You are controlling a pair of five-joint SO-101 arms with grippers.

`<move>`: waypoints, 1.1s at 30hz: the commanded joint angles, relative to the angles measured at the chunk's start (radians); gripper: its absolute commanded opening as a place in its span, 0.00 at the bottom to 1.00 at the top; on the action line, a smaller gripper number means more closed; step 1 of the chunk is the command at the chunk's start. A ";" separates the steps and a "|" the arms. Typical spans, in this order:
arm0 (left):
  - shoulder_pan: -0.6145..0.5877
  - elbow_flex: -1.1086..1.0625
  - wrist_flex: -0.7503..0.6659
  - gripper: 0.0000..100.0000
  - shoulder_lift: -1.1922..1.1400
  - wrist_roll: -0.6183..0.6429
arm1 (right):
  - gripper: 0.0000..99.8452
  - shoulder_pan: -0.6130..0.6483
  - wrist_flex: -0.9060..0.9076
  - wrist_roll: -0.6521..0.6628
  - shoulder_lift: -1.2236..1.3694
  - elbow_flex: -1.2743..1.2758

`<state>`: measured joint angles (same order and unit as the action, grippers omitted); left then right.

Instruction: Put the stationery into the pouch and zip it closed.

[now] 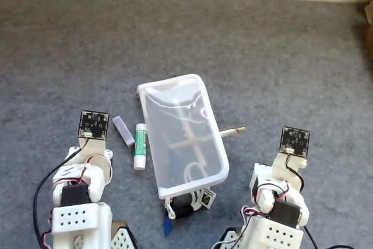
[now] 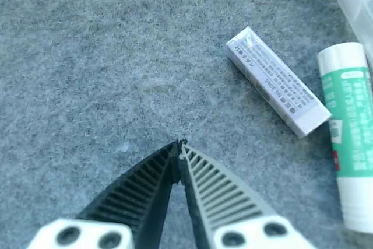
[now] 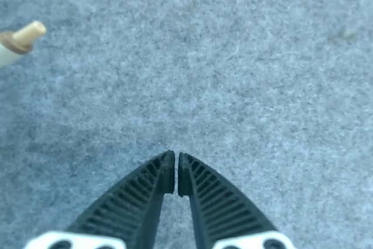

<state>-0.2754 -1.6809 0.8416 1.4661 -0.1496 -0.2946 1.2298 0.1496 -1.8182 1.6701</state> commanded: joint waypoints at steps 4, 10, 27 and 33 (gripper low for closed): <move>0.002 0.035 0.003 0.01 0.012 -0.008 | 0.02 0.021 -0.007 0.012 -0.010 0.153; 0.002 0.027 0.005 0.01 0.012 -0.008 | 0.02 0.019 -0.077 0.008 -0.010 0.068; -0.001 -0.002 -0.029 0.01 0.012 -0.008 | 0.00 0.170 0.206 0.006 0.189 -0.621; -0.004 -0.024 -0.081 0.01 0.012 -0.008 | 0.00 0.245 0.308 0.006 0.489 -0.846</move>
<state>-0.2754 -1.6794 0.7879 1.4661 -0.1496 -0.1028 1.5029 0.1496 -1.4684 0.9551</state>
